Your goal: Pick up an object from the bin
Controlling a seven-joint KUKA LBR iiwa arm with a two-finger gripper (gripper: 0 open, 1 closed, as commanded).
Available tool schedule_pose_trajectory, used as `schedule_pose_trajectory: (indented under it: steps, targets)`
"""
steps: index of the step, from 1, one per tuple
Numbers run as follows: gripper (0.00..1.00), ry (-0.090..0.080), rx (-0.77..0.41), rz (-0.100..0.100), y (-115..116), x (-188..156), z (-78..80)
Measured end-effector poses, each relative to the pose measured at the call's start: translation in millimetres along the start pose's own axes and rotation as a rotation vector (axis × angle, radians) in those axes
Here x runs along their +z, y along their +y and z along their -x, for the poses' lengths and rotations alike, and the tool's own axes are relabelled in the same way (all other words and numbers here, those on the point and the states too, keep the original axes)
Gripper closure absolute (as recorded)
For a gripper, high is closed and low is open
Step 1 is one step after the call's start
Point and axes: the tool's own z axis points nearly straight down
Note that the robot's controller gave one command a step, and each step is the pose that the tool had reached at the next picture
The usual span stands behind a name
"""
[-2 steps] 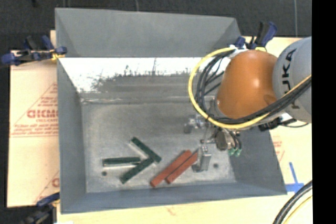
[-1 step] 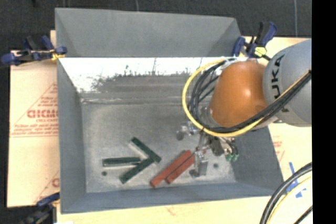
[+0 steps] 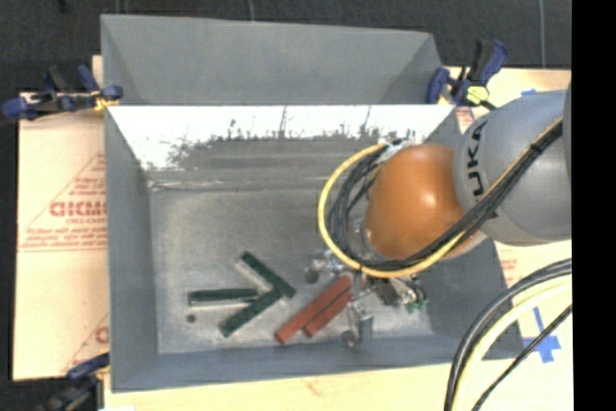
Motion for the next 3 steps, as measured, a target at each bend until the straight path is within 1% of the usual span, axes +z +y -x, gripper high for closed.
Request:
schedule_pose_trajectory:
  steps: [1,2,3]
  targets:
    - [0.00,-0.006,-0.170,-0.003,0.5,-22.8,8.1]
    - [0.00,-0.007,-0.016,-0.002,-12.4,13.8,11.1]
    - [1.00,-0.006,-0.441,-0.003,4.7,22.3,10.9]
